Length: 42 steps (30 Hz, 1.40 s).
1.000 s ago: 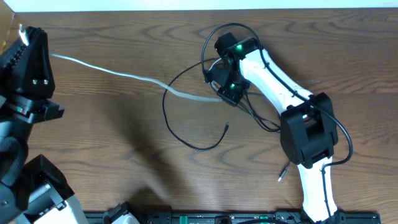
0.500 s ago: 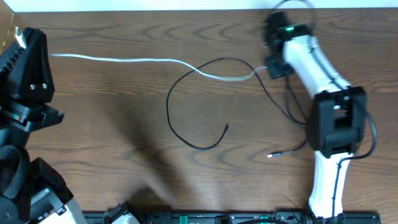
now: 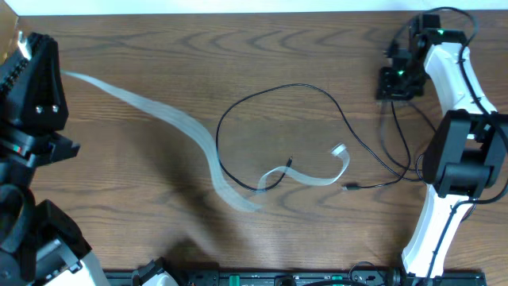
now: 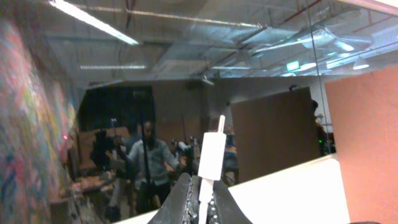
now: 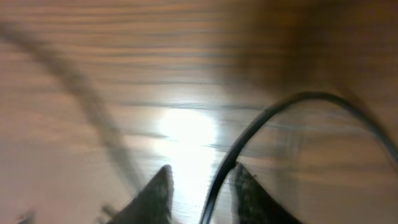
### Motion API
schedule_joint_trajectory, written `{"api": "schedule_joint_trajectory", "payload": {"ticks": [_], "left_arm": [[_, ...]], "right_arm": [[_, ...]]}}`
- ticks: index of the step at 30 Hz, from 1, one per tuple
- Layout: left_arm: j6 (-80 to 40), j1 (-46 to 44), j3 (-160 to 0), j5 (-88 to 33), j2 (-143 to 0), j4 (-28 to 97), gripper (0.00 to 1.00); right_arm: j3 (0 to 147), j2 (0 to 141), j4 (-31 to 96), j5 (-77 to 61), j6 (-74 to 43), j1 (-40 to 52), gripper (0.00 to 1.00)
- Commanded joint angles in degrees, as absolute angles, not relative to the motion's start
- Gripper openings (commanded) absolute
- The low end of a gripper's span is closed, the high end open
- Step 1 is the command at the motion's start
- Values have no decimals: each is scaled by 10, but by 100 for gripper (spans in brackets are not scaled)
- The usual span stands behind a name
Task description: Untangle cables
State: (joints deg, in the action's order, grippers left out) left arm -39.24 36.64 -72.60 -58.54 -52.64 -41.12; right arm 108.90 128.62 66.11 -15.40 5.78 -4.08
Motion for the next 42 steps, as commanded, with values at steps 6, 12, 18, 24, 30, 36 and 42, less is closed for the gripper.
{"api": "schedule_joint_trajectory", "payload": {"ticks": [6,12,18,24,30,36,42], "left_arm": [[-413,369,-741,-658,-554,-414,7],[-413,369,-741,-707,-569,-408,7],[-413,369,-741,-770,-593,-408,7],[-443,366,-741,-835,-619,-407,7],[-444,315,-740,-884,-653,-347,8],[-406,233,-740,-888,-704,-348,7],[-377,210,-740,-824,-745,-350,7]], "right_arm": [[1086,1283,715,-324,288,47,99],[1086,1283,737,-304,337,124,99],[1086,1283,710,-212,287,210,99],[1090,1281,651,48,70,257,99],[1120,1266,649,-81,76,261,99],[1137,1216,671,-327,231,269,99],[1137,1166,730,-397,336,289,99]]}}
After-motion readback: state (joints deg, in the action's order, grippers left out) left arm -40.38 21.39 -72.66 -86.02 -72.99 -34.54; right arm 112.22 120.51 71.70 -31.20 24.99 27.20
